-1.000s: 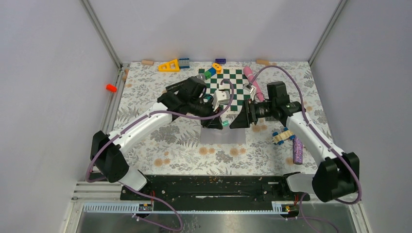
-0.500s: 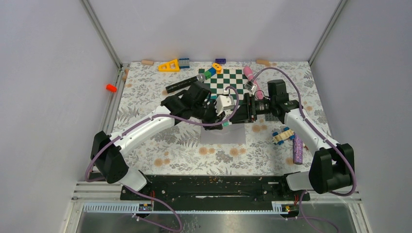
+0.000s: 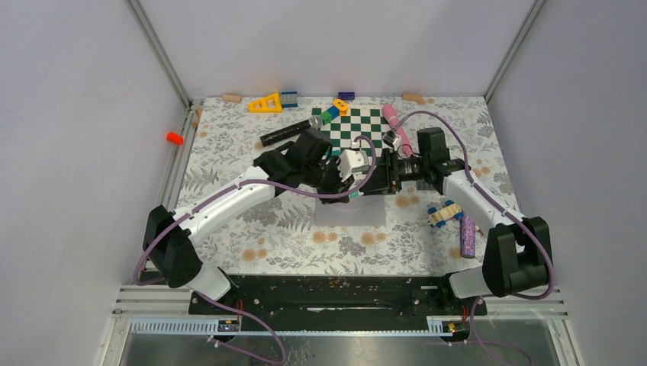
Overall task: Place the letter into the envelope and seal it
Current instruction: Screw the solid glue.
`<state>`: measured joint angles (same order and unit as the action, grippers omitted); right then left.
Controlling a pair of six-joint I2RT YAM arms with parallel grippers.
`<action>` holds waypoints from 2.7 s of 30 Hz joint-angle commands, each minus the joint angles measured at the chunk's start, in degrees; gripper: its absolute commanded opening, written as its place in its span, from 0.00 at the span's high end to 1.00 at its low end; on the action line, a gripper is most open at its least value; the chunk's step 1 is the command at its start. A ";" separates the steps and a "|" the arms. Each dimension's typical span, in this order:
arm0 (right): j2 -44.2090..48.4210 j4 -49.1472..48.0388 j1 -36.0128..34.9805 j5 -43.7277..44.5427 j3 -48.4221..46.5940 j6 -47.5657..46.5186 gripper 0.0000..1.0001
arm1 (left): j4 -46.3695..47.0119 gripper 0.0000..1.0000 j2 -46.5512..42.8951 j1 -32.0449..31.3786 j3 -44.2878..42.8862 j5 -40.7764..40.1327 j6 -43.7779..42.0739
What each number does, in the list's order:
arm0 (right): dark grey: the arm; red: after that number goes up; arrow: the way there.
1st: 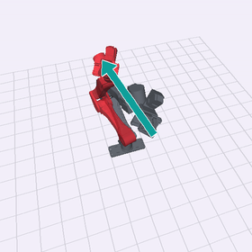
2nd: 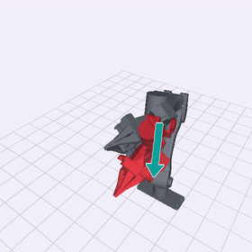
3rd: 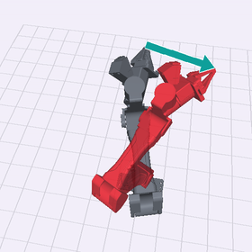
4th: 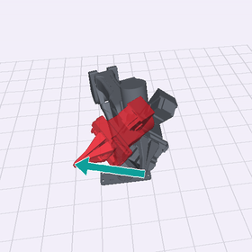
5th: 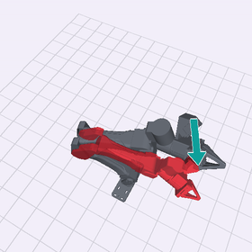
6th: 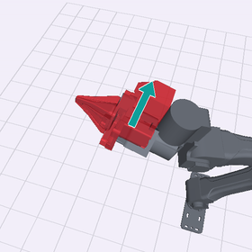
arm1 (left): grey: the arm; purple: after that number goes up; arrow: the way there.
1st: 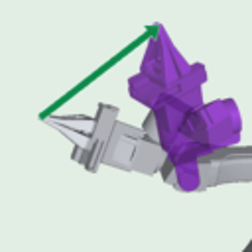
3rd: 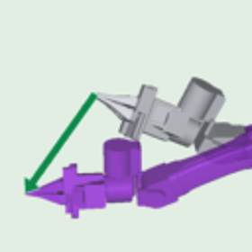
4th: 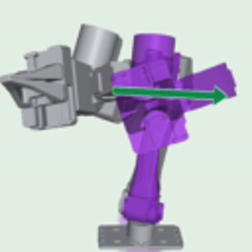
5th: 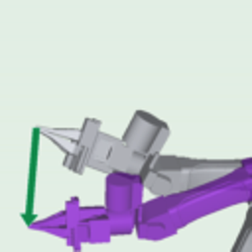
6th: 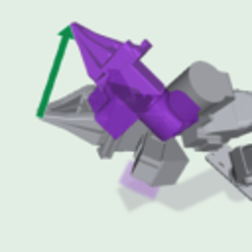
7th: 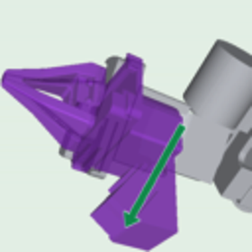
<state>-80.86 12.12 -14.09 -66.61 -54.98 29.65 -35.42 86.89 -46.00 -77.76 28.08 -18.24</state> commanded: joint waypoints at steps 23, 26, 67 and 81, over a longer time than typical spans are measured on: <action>-0.30 -3.30 -0.07 -1.72 1.01 1.51 0.63 | 2.71 1.00 0.32 -0.58 -0.68 -1.18 -0.65; -0.23 -3.26 -0.31 -1.93 0.96 1.30 0.66 | 2.72 1.00 0.30 -0.54 -0.56 -1.24 -0.72; 3.42 8.01 0.11 4.05 -3.37 -11.19 0.19 | 3.25 1.00 -0.04 0.38 -1.16 -3.15 2.28; -3.28 5.35 0.19 2.76 -3.39 -5.81 0.44 | 4.75 1.00 2.05 -3.52 -0.82 -16.26 0.66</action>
<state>-82.67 18.52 -14.17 -63.05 -56.93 22.24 -33.32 88.95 -49.36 -78.28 15.16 -17.10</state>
